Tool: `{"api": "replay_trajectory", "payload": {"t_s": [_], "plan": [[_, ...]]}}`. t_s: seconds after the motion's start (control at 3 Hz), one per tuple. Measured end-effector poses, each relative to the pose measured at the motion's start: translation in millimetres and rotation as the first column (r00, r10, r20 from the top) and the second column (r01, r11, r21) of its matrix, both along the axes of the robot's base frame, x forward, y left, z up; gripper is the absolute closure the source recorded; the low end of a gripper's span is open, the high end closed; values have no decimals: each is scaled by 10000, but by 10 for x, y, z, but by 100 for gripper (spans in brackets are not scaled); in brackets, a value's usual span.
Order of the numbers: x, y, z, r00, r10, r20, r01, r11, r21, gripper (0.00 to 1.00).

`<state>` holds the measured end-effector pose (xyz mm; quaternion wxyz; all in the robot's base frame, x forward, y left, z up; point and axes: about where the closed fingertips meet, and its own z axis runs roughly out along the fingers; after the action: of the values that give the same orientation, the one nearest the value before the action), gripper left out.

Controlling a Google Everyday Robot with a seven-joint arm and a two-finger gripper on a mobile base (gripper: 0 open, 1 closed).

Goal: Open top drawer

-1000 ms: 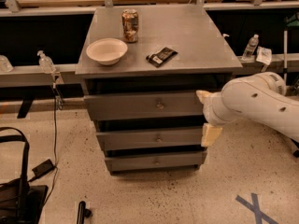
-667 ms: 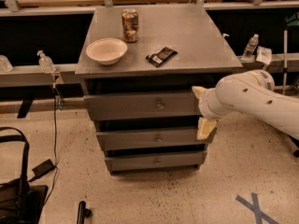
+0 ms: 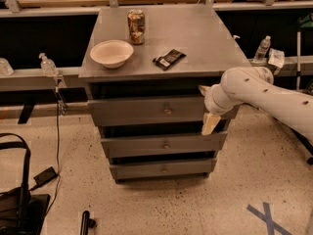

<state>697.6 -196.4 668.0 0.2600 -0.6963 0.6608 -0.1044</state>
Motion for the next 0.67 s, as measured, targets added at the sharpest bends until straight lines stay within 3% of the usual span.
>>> {"api": "replay_trajectory", "payload": {"t_s": [0.33, 0.67], "plan": [[167, 1, -182, 9990, -10, -452, 14, 10000, 74, 0], [179, 33, -273, 9968, 72, -799, -68, 10000, 53, 0]]}}
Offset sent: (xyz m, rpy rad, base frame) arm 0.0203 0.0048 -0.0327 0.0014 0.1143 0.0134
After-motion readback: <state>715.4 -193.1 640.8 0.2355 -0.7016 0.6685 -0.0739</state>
